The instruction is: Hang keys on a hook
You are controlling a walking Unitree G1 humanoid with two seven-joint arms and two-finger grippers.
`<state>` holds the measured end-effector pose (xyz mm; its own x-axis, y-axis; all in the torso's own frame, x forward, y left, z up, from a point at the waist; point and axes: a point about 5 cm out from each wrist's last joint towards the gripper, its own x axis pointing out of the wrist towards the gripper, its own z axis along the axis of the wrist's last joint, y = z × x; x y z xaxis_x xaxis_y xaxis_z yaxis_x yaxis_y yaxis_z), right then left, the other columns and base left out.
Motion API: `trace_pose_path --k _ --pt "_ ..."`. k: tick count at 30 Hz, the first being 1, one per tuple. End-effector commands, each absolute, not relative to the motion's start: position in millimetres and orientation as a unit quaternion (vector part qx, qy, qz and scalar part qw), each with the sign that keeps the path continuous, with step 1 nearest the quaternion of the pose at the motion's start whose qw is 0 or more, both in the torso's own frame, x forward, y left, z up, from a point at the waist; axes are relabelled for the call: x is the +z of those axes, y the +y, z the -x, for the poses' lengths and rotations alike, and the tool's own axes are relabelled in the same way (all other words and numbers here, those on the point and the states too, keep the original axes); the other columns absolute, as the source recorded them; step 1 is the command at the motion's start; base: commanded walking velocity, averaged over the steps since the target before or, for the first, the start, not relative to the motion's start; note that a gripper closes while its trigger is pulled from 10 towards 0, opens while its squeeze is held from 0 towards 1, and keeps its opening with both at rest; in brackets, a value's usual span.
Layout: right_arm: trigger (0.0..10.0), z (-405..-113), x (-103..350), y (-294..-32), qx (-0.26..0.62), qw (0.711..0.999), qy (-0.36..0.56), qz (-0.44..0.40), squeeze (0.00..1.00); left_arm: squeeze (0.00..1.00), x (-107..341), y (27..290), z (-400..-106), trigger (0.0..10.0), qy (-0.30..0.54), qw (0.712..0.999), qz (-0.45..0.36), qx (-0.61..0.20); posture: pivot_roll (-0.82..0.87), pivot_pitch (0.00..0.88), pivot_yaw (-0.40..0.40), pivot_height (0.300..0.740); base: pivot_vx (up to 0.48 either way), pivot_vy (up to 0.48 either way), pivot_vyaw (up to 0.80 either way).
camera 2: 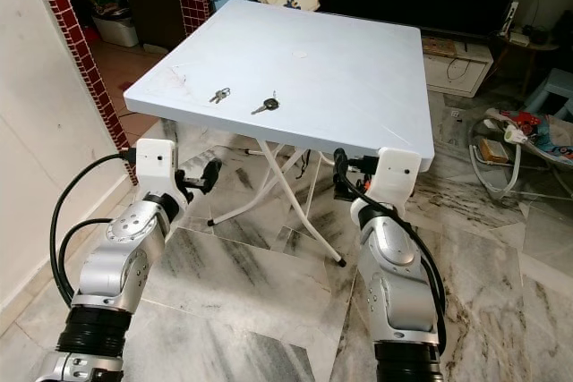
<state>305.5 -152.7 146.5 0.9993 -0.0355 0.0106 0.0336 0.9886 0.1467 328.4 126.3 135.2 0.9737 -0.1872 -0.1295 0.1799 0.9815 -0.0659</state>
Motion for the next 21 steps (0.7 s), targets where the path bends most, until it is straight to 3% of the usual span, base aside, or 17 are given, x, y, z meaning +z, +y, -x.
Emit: trace_pose_path --k 1,11,18,21 --pt "10.0 -306 149 -153 -0.016 0.997 -0.009 -0.070 0.00 0.00 133 125 -328 10.0 0.071 0.993 0.025 -0.090 0.07 0.000 -0.050 0.740 0.000 0.000 0.00" --pt "10.0 -306 149 -153 -0.016 0.997 -0.009 -0.070 0.00 0.00 133 125 -328 10.0 0.071 0.993 0.025 -0.090 0.07 0.000 -0.050 0.740 0.000 0.000 0.00" --pt "10.0 -302 141 -140 0.028 0.993 0.017 -0.115 0.00 0.00 133 124 -331 10.0 0.065 0.995 0.024 -0.073 0.05 0.000 -0.052 0.740 0.000 0.000 0.00" --pt "10.0 -301 141 -140 0.030 0.993 0.016 -0.113 0.00 0.00 133 124 -331 10.0 0.066 0.995 0.028 -0.071 0.05 0.000 -0.052 0.740 0.000 -0.317 0.00"
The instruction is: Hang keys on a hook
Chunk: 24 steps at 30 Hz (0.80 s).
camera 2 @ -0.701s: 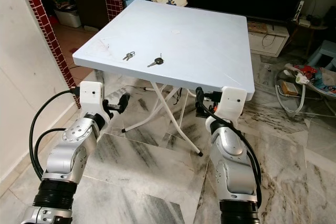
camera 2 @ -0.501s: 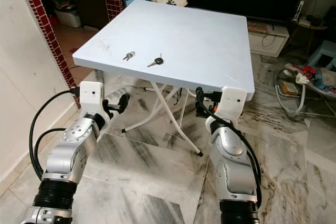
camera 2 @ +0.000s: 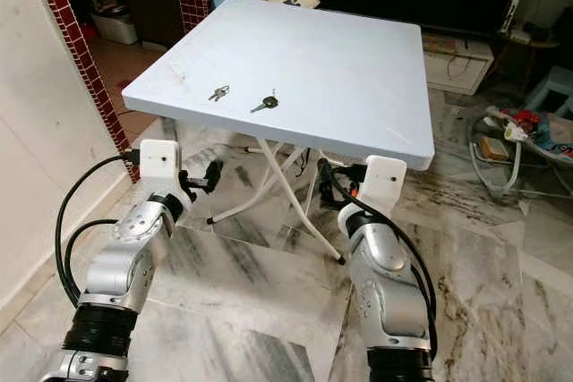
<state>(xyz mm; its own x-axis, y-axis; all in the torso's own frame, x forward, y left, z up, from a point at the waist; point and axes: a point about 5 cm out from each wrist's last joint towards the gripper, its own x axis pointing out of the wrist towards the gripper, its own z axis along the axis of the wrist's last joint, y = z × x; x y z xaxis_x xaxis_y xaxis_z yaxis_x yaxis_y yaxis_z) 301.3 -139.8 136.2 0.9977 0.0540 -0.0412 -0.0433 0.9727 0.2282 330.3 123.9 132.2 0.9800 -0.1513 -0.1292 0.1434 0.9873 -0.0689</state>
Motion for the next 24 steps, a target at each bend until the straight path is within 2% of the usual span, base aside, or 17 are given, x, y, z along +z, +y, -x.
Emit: trace_pose_path --k 1,14,24 --pt "10.0 -301 141 -140 0.031 0.993 0.016 -0.113 0.00 0.00 133 124 -331 10.0 0.065 0.995 0.027 -0.070 0.05 0.000 -0.052 0.740 0.000 -0.356 0.00" --pt "10.0 -300 141 -138 0.042 0.992 0.020 -0.114 0.00 0.00 132 124 -331 10.0 0.065 0.995 0.027 -0.068 0.05 0.000 -0.054 0.740 0.000 -0.421 0.00" --pt "10.0 -300 145 -131 0.067 0.991 0.008 -0.114 0.00 0.00 135 135 -334 10.0 0.050 0.998 0.014 -0.026 0.06 0.000 -0.055 0.740 0.000 0.000 0.00"
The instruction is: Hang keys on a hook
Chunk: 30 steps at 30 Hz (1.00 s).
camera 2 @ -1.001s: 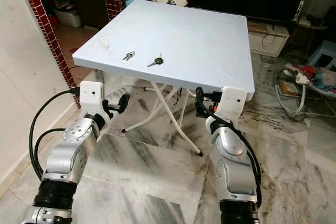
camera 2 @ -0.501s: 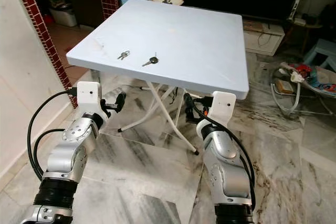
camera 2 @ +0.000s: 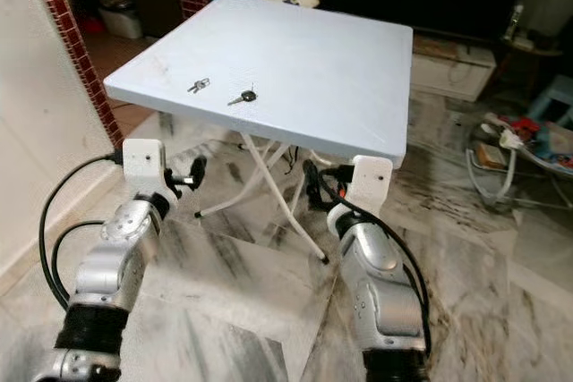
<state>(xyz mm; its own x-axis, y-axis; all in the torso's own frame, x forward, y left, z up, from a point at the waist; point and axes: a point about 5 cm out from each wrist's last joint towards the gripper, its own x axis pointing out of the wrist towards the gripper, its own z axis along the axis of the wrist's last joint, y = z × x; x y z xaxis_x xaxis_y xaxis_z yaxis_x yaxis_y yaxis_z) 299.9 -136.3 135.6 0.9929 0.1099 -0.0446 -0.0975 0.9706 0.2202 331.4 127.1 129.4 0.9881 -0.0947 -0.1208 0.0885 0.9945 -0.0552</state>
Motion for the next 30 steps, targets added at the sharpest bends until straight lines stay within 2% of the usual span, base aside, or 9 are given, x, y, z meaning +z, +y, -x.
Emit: trace_pose_path --k 1,8,15,27,30 --pt "10.0 -300.2 145.4 -131.5 0.067 0.991 0.008 -0.114 0.00 0.00 134.6 135.1 -334.2 10.0 0.050 0.998 0.014 -0.026 0.06 0.000 -0.055 0.740 0.000 0.000 0.00" --pt "10.0 -299.7 149.3 -128.3 0.083 0.992 -0.006 -0.096 0.00 0.00 138.4 141.3 -335.2 10.0 0.031 0.999 0.018 -0.020 0.06 0.000 -0.056 0.740 0.000 0.000 0.00" --pt "10.0 -300.5 153.6 -130.0 0.073 0.992 -0.020 -0.100 0.00 0.00 133.8 138.8 -330.2 10.0 0.035 0.999 0.024 -0.034 0.06 0.000 -0.055 0.740 0.000 0.000 0.80" --pt "10.0 -301.3 154.2 -133.9 0.062 0.993 -0.023 -0.100 0.00 0.00 131.6 137.0 -329.1 10.0 0.037 0.997 0.041 -0.050 0.06 0.000 -0.053 0.740 0.000 0.000 0.00" --pt "10.0 -301.3 154.0 -133.6 0.064 0.993 -0.022 -0.099 0.00 0.00 130.5 136.9 -329.1 10.0 0.040 0.997 0.041 -0.049 0.05 0.000 -0.054 0.740 0.261 0.000 0.00"
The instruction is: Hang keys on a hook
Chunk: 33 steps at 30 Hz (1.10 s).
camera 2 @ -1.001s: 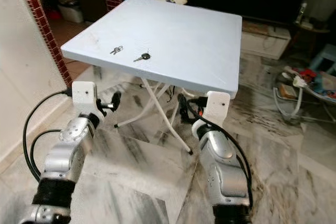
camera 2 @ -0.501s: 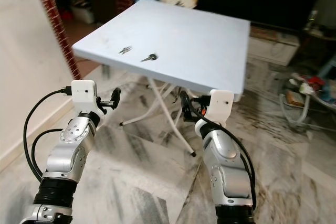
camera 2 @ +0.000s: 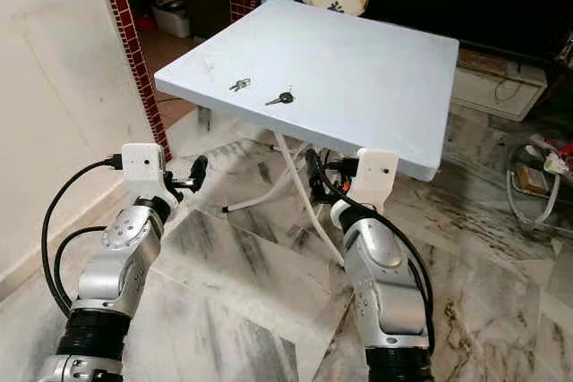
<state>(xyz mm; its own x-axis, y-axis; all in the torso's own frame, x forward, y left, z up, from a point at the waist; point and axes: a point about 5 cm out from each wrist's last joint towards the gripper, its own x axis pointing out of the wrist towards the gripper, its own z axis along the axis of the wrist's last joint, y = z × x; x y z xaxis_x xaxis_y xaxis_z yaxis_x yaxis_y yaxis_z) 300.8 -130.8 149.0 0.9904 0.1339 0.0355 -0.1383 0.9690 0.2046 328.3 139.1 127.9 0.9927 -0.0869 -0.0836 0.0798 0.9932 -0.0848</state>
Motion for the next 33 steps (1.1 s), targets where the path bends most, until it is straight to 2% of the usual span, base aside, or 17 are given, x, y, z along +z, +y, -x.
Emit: trace_pose_path --k 1,12,21,22,26,29,33 --pt "10.0 -301 154 -134 0.064 0.993 -0.022 -0.099 0.00 0.00 130 137 -329 10.0 0.040 0.997 0.041 -0.049 0.05 0.000 -0.054 0.740 0.266 0.000 0.00" --pt "10.0 -300 152 -133 0.075 0.994 -0.019 -0.084 0.00 0.00 132 136 -329 10.0 0.035 0.997 0.043 -0.051 0.05 0.000 -0.052 0.740 0.351 0.000 0.00" --pt "10.0 -297 150 -123 0.100 0.992 -0.017 -0.068 0.00 0.00 135 138 -330 10.0 0.024 0.998 0.034 -0.041 0.06 0.000 -0.055 0.740 0.440 0.000 0.00" --pt "10.0 -297 151 -123 0.101 0.992 -0.017 -0.068 0.00 0.10 135 139 -330 10.0 0.024 0.999 0.032 -0.037 0.06 0.000 -0.055 0.740 0.390 0.000 0.00" --pt "10.0 -298 151 -123 0.102 0.992 -0.018 -0.068 0.00 0.12 135 140 -330 10.0 0.023 0.999 0.033 -0.037 0.06 0.000 -0.055 0.740 0.382 0.000 0.00" --pt "10.0 -298 152 -123 0.105 0.992 -0.020 -0.068 0.00 0.06 136 140 -331 10.0 0.021 0.999 0.032 -0.035 0.06 0.000 -0.055 0.740 0.382 0.000 0.00" --pt "10.0 -298 152 -121 0.111 0.991 -0.020 -0.068 0.00 0.04 136 140 -331 10.0 0.020 0.999 0.031 -0.033 0.06 0.000 -0.054 0.740 0.382 0.000 0.00"
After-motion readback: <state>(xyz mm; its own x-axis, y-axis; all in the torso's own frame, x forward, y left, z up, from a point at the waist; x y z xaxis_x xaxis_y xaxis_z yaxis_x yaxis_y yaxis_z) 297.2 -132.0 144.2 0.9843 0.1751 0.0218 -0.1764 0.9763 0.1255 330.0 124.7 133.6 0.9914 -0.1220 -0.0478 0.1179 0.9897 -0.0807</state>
